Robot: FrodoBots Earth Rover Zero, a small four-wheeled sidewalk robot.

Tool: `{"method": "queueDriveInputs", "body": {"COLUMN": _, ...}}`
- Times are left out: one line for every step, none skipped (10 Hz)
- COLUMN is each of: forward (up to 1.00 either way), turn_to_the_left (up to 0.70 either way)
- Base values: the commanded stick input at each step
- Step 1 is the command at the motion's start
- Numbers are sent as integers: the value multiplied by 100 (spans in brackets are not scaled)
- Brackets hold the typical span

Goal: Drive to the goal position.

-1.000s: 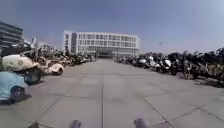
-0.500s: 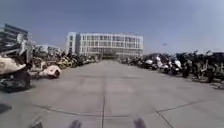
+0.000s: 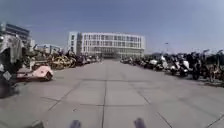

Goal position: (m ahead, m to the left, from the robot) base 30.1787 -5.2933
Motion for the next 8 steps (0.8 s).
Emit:
{"method": "queueDriveInputs", "body": {"forward": 100, "turn_to_the_left": 0}}
{"method": "queueDriveInputs", "body": {"forward": 100, "turn_to_the_left": 0}}
{"method": "queueDriveInputs", "body": {"forward": 100, "turn_to_the_left": 0}}
{"method": "queueDriveInputs", "body": {"forward": 100, "turn_to_the_left": 0}}
{"method": "queueDriveInputs", "body": {"forward": 100, "turn_to_the_left": 0}}
{"method": "queueDriveInputs", "body": {"forward": 100, "turn_to_the_left": 0}}
{"method": "queueDriveInputs", "body": {"forward": 100, "turn_to_the_left": 0}}
{"method": "queueDriveInputs", "body": {"forward": 100, "turn_to_the_left": 0}}
